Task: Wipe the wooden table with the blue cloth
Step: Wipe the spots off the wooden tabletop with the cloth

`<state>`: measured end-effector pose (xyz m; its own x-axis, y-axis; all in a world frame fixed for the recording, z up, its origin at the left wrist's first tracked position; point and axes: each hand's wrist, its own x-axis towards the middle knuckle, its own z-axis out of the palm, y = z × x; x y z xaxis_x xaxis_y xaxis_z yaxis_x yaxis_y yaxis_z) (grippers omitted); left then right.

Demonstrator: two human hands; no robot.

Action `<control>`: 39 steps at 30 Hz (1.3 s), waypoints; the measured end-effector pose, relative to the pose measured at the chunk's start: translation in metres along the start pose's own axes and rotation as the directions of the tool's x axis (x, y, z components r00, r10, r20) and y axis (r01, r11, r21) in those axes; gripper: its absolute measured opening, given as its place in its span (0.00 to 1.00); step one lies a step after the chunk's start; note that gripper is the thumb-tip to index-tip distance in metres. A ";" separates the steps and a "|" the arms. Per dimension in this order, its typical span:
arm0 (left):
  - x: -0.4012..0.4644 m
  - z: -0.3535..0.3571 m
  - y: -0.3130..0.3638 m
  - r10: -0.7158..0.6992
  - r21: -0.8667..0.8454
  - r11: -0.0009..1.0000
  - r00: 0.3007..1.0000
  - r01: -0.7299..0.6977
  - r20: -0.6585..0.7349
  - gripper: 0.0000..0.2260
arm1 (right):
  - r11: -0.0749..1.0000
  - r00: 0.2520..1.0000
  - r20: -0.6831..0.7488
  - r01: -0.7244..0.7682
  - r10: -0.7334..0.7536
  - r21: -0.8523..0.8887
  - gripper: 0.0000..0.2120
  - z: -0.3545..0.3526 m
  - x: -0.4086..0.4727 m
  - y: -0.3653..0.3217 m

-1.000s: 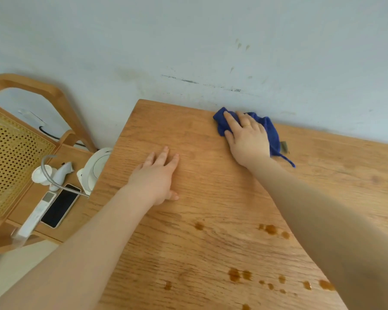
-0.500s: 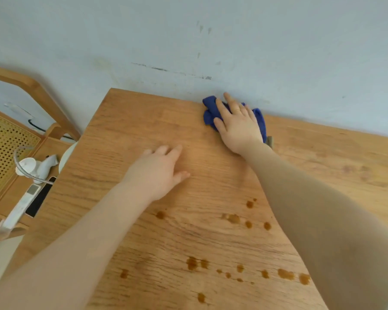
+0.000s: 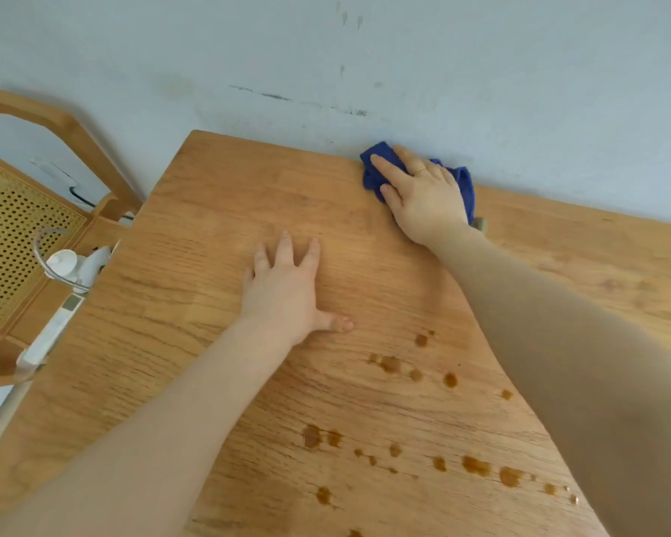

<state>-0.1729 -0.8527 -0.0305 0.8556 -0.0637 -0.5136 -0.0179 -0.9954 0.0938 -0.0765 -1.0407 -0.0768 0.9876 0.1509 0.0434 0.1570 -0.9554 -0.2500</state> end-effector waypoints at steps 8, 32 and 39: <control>-0.001 0.000 0.001 -0.014 -0.032 0.999 1.000 0.014 -0.004 0.53 | 0.954 0.954 0.062 0.289 -0.294 0.076 0.23 -0.005 -0.102 -0.020; 0.003 0.003 0.001 -0.003 -0.061 0.998 1.000 0.005 0.030 0.52 | 0.997 0.992 -0.124 -0.004 0.014 0.083 0.18 -0.016 -0.055 0.031; -0.001 0.001 0.003 0.010 -0.095 0.995 0.999 -0.006 0.044 0.52 | 0.990 0.994 -0.059 -0.082 0.089 0.115 0.18 -0.014 -0.108 -0.003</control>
<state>-0.1747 -0.8558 -0.0307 0.8319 -0.0766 -0.5496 0.0264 -0.9838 0.1772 -0.1833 -1.0575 -0.0669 0.9957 0.0502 0.0775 0.0751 -0.9289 -0.3627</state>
